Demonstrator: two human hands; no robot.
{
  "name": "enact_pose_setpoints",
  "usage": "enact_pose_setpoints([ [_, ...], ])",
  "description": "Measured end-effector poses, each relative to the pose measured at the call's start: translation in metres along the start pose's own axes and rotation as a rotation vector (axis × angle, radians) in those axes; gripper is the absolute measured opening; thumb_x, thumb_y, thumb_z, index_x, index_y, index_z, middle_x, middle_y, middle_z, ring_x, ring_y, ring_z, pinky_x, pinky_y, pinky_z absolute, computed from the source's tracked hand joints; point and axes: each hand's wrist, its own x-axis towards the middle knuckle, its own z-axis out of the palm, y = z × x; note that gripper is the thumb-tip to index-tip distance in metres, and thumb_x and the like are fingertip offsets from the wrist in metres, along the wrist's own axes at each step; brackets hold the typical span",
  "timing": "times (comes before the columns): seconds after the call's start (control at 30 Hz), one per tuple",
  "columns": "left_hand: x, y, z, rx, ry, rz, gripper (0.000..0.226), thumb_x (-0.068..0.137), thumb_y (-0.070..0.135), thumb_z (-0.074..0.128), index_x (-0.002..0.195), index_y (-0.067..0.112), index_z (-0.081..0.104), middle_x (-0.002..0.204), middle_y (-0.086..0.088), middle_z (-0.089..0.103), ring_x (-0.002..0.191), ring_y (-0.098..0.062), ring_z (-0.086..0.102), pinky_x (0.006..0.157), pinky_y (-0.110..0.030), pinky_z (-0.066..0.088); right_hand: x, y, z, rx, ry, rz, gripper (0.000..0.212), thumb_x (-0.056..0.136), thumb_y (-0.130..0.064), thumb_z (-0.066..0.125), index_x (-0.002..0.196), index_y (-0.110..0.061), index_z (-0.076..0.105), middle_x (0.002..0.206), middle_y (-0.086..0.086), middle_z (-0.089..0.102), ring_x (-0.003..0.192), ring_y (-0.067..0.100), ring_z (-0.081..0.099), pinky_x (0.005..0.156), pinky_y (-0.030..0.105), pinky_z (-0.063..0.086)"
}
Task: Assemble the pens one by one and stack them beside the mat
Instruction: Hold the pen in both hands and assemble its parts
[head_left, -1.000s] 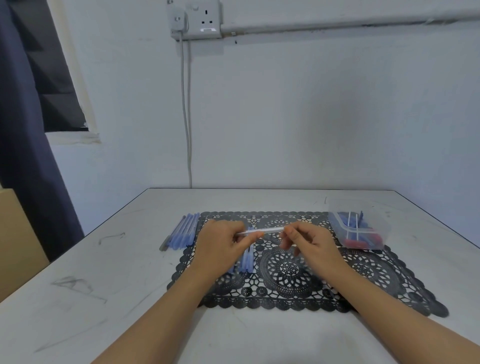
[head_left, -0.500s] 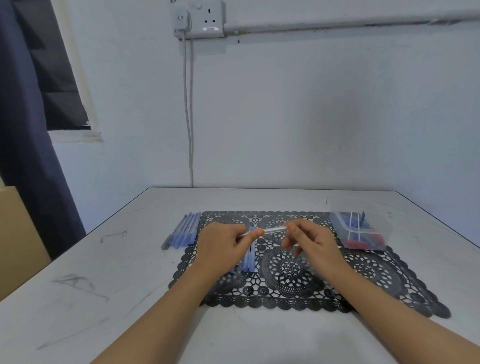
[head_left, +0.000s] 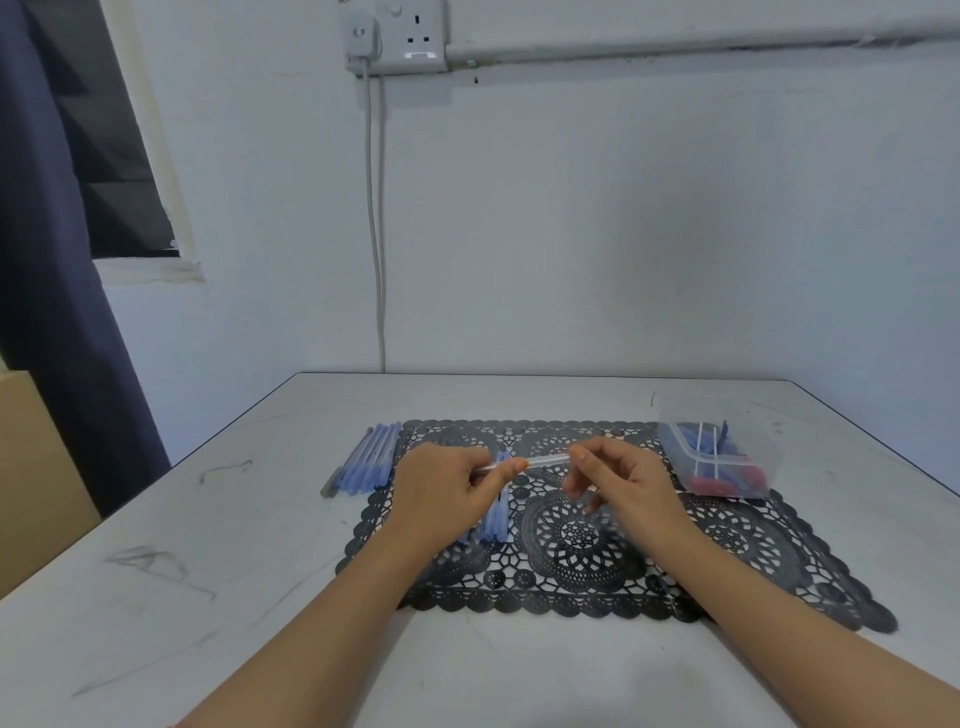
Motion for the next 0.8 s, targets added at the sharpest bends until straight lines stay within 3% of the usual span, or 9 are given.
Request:
enact_pose_setpoints([
  [0.2,0.0009,-0.0009,-0.0006,0.013,-0.016,-0.003,0.056,0.082,0.067,0.041,0.044,0.025,0.034,0.036,0.009,0.031,0.036,-0.007,0.034,0.042,-0.014,0.025,0.0005,-0.0007,-0.0001,-0.003,-0.001,0.021,0.011,0.084,-0.002,0.061,0.09,-0.009,0.067,0.074,0.008,0.07,0.062,0.011,0.066,0.053,0.021,0.052],
  [0.37,0.0014,-0.0009,0.0001,0.035,-0.03,-0.002,0.055,0.082,0.065,0.042,0.045,0.026,0.034,0.036,0.01,0.03,0.036,-0.005,0.032,0.045,-0.014,0.034,-0.0001,-0.002,-0.0017,-0.011,-0.005,-0.004,0.013,0.08,-0.001,0.064,0.089,-0.01,0.067,0.078,0.007,0.072,0.072,0.017,0.069,0.058,0.027,0.055],
  [0.5,0.0006,-0.0024,0.0002,0.062,-0.027,0.018,0.055,0.082,0.066,0.043,0.046,0.025,0.035,0.036,0.009,0.031,0.036,-0.005,0.032,0.041,-0.014,0.022,0.0005,-0.0014,-0.0019,0.013,0.016,-0.008,0.009,0.081,-0.002,0.064,0.087,-0.007,0.067,0.076,0.006,0.072,0.073,0.018,0.07,0.057,0.025,0.055],
  [0.8,0.0006,-0.0055,0.0013,0.04,-0.047,-0.007,0.054,0.083,0.063,0.046,0.046,0.025,0.038,0.037,0.01,0.033,0.037,-0.006,0.034,0.042,-0.013,0.025,0.0007,-0.0015,-0.0023,-0.036,0.039,-0.007,0.022,0.075,0.008,0.068,0.081,-0.014,0.069,0.08,0.007,0.069,0.067,0.018,0.063,0.063,0.032,0.056],
])
